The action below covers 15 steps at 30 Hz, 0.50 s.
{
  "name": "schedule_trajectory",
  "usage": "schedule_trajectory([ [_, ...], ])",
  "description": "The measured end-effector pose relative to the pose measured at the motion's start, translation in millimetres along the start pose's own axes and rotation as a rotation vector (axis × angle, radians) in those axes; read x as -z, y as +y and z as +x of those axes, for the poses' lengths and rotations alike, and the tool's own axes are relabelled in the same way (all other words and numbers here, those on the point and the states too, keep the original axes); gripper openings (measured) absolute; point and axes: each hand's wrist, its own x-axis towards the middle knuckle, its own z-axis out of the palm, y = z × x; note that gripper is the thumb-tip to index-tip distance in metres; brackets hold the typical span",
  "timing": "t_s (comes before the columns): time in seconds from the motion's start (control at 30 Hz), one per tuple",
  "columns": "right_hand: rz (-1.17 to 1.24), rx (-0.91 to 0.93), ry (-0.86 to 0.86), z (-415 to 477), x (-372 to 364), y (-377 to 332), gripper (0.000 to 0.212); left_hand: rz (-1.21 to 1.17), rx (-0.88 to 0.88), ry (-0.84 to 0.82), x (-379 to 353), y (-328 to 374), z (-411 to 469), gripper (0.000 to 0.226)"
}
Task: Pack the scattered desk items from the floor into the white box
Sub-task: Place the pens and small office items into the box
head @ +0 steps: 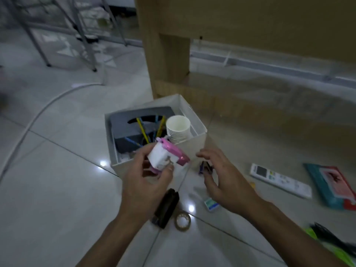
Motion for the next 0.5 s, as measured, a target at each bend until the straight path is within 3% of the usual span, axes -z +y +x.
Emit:
schedule_trajectory([
  [0.13,-0.146,-0.001,0.045,63,-11,-7,0.053,0.061,-0.067,0.148,50,24,68,0.042],
  [0.27,-0.203,-0.118,0.021,87,-33,-2,0.057,0.19,-0.096,0.098,53,36,155,0.038],
  [0.33,-0.194,-0.115,0.069,87,-43,-1,0.056,0.292,-0.142,-0.008,36,28,200,0.045],
  [0.43,-0.146,-0.127,0.119,86,-48,0,0.051,0.554,-0.222,-0.309,2,6,263,0.057],
  [0.5,-0.147,-0.114,0.11,86,-47,3,0.05,0.689,-0.275,-0.536,-19,-12,293,0.046],
])
